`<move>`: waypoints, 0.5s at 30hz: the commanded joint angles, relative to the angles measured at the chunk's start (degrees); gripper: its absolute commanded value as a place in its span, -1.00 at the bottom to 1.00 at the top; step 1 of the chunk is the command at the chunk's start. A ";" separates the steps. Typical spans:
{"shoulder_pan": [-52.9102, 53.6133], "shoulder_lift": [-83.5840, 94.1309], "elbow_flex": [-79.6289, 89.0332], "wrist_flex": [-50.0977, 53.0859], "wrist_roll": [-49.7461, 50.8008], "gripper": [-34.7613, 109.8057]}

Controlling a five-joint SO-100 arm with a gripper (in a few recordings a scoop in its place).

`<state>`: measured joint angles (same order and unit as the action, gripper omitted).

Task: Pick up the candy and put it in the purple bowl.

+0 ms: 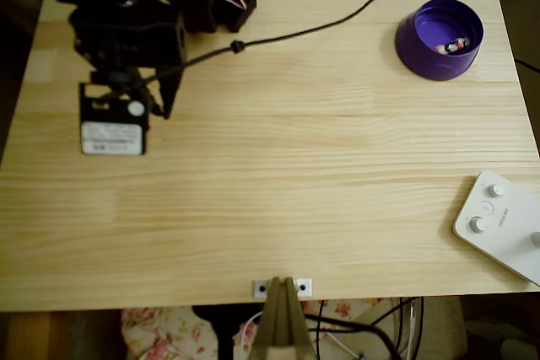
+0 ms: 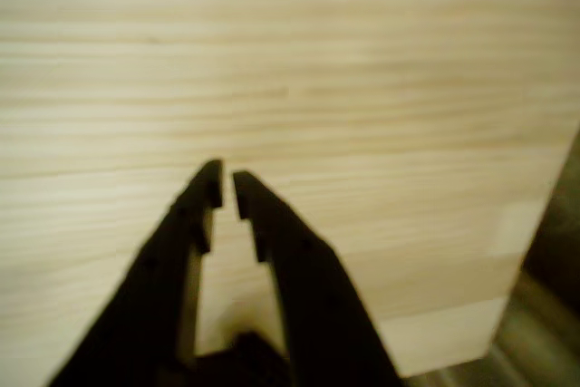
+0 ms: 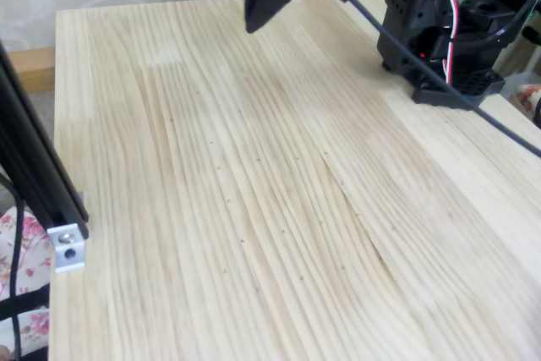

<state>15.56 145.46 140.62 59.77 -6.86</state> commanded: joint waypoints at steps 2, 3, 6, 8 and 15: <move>2.90 13.71 9.49 -2.29 1.32 -0.53; 3.16 16.35 11.25 -1.93 1.32 -0.53; 4.13 22.06 15.12 -0.88 1.58 -0.53; 4.57 24.08 17.14 -0.26 2.02 -0.53; 3.34 36.47 23.20 3.52 4.92 -0.53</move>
<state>18.98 176.04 163.48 61.26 -2.90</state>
